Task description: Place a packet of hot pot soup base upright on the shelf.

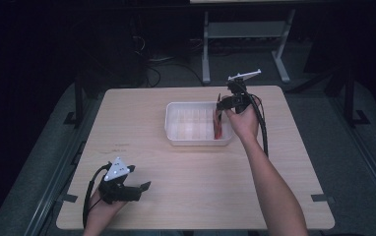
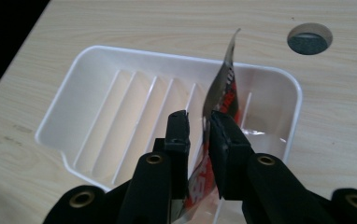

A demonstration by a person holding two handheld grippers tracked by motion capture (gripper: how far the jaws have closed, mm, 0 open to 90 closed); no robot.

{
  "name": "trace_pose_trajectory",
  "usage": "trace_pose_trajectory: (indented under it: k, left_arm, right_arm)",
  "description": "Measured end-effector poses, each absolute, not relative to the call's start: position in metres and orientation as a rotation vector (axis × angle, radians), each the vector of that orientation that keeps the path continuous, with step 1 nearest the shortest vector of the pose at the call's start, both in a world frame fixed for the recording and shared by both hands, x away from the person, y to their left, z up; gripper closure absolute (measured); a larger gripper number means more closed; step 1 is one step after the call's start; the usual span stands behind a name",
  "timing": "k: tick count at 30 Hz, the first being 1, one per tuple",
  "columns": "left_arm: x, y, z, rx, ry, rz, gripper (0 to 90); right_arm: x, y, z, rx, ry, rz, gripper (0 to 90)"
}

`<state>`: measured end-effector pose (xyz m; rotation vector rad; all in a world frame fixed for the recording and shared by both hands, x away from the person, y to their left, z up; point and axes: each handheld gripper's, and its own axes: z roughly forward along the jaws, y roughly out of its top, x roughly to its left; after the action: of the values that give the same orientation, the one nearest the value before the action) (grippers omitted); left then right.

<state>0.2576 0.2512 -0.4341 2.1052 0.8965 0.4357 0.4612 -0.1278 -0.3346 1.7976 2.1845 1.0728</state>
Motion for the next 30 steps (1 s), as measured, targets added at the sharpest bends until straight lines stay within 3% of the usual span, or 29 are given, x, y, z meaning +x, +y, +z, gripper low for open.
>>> trace_pose_trajectory:
  k: [30]
  left_arm:
    - [0.258,0.253,-0.434,2.096,0.92,0.444,18.4]
  right_arm:
    - [0.426,-0.161,-0.307,1.652,2.279,1.303,59.8]
